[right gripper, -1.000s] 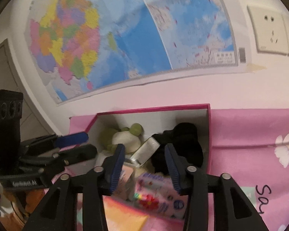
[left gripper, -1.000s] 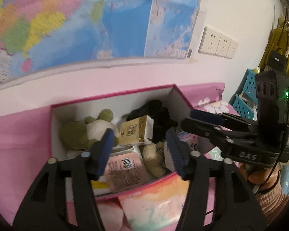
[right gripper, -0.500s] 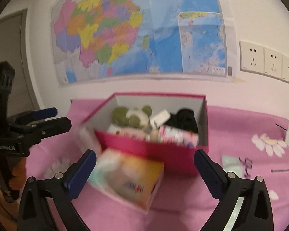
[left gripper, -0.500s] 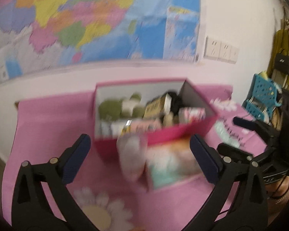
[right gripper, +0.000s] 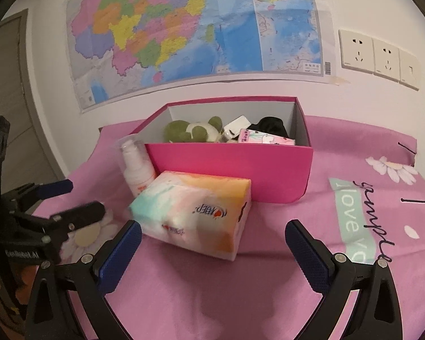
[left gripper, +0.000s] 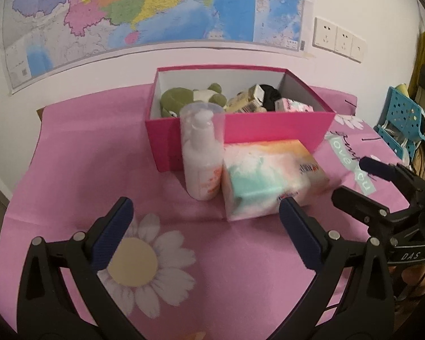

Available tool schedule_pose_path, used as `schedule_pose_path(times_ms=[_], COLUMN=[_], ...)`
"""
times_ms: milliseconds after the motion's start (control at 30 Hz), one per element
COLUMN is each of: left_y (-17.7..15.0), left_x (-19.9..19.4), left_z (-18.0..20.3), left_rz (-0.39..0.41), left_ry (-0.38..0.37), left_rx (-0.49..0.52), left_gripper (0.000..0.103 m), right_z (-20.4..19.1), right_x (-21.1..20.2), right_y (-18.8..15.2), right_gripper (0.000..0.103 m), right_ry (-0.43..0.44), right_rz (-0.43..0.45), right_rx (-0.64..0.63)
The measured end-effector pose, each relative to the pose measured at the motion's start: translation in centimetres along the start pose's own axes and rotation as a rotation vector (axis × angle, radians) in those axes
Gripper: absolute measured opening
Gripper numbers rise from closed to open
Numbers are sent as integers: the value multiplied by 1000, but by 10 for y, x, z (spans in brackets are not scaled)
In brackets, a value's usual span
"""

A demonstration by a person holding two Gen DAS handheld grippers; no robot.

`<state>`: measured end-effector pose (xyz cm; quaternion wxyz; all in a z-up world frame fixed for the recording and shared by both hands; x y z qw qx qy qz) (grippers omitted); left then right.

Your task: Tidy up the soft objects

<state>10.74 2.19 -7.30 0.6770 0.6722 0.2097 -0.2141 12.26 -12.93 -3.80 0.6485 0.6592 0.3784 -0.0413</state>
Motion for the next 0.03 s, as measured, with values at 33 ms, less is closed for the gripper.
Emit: schedule_pose_path(times_ms=[33], left_y=[-2], left_x=[0], left_z=[0], left_rz=[-8], left_ry=[1], left_rx=[-2], left_gripper=[103], right_z=[0], right_x=[-1], right_y=[0], right_gripper=[103], right_ry=[-2], right_rz=[-5], right_rx=[-6])
Point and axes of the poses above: each gripper's, at about its wrist camera, not at the fingertips, and x roughly the way its jaws point, z to its right, y to its top, the point moved 7 cm from there along x, roughly the way its jaws point, and after that the axes turned 6 degrees about z, right-handed, at the moved point
